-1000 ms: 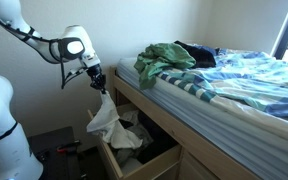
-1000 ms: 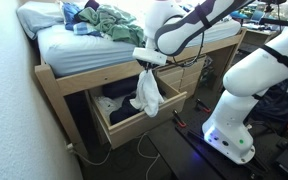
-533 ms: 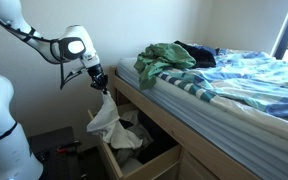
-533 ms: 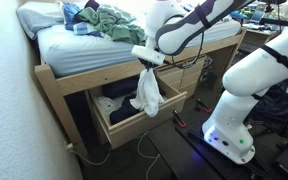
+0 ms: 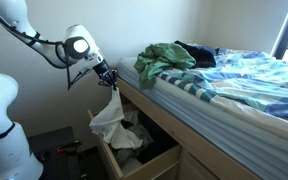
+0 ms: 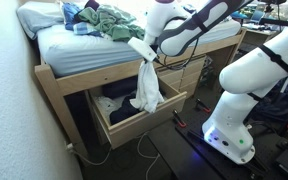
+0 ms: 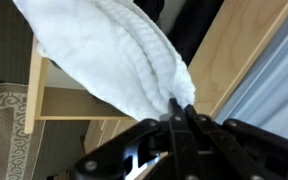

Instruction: Put the white towel in the top right drawer

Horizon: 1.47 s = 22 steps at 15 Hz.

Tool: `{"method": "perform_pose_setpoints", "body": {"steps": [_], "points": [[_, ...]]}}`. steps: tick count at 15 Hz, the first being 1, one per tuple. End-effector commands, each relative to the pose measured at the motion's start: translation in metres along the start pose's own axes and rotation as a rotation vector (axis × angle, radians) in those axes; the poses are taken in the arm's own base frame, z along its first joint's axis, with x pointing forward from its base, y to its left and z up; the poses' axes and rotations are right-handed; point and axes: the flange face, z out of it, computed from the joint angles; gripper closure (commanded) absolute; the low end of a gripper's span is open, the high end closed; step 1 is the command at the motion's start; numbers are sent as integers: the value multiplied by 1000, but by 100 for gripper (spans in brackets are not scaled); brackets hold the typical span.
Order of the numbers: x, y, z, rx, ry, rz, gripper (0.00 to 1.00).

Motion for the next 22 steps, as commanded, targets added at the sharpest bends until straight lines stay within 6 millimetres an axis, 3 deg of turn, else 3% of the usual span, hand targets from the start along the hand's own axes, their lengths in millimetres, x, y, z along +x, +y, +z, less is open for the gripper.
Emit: {"method": "perform_pose_setpoints", "body": {"steps": [1,10,14,18,22], "points": [[2,-23,-1,66,51,57,99],[1,-82,-31,192,192,27,99],[-18,-69,6,142,145,23,99],[-43,-35,56,36,40,40,99],[-56,-9,90,-67,-49,35,99]]}}
